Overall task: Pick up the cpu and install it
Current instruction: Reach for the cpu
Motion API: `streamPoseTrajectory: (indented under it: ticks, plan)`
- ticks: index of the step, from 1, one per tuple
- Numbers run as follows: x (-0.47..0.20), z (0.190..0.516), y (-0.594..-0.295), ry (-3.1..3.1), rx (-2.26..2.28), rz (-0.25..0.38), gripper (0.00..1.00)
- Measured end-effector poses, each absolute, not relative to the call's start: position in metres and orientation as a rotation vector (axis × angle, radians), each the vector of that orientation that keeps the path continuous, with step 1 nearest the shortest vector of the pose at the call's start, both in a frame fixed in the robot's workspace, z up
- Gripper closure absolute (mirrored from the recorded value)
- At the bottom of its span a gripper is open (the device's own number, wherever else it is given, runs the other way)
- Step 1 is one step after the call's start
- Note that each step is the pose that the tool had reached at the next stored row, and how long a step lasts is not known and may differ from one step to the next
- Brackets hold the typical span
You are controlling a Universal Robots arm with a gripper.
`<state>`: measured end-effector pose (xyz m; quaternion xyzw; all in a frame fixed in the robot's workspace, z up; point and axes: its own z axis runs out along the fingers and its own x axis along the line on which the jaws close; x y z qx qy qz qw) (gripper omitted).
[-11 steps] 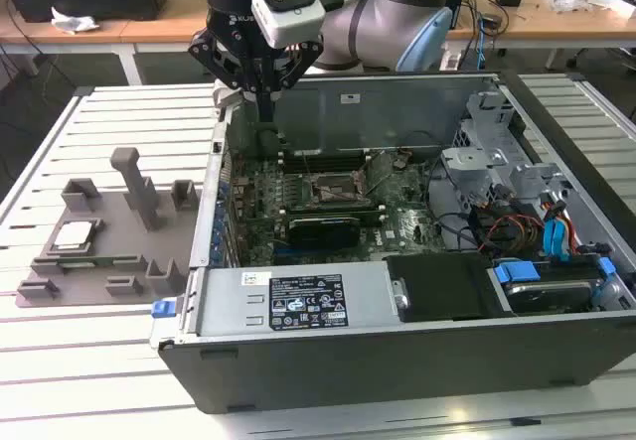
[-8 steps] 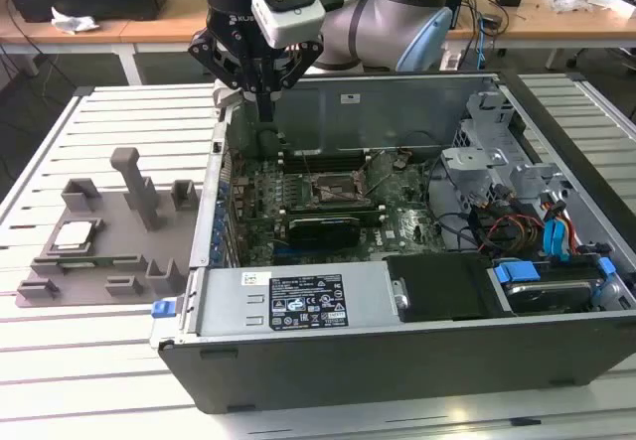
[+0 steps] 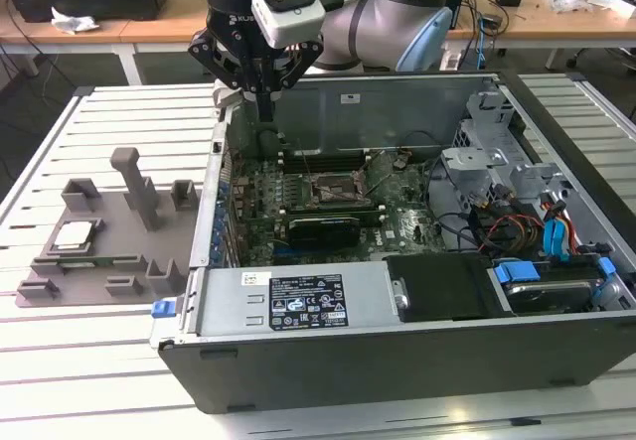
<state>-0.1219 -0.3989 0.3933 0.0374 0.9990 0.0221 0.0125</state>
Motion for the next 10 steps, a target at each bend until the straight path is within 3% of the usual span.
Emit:
streamPoseTrajectory:
  ticks: [10]
  plan:
    - [-0.133,0.393,-0.399,3.114,0.117,0.069,0.89]
